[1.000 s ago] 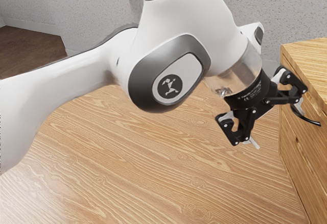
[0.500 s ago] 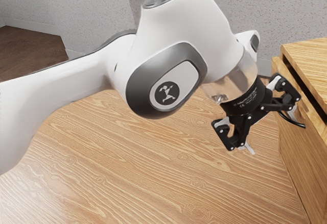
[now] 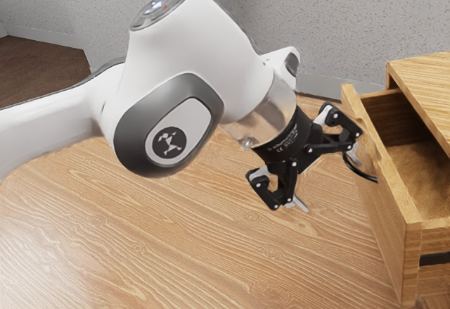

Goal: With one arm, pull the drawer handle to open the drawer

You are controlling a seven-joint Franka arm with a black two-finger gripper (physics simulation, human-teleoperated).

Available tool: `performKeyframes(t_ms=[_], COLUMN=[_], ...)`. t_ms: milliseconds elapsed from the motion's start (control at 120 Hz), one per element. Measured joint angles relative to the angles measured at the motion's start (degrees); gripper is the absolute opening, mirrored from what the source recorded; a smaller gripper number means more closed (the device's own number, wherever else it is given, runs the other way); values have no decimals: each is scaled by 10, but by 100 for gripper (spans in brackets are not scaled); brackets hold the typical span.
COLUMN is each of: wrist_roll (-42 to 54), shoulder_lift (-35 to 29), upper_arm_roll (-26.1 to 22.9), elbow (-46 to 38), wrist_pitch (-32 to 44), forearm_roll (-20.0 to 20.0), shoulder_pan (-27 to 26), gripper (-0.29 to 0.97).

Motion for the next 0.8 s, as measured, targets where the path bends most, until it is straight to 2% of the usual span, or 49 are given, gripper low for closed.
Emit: performKeyframes(t_ms=[475,800], wrist_roll=[-1,-2], shoulder_lift=[-101,-194], upper_arm_roll=[14,15], elbow=[-123,-212], wrist_pitch=[41,49], forearm_roll=[-1,-1], shoulder_pan=[9,23], gripper=[68,68])
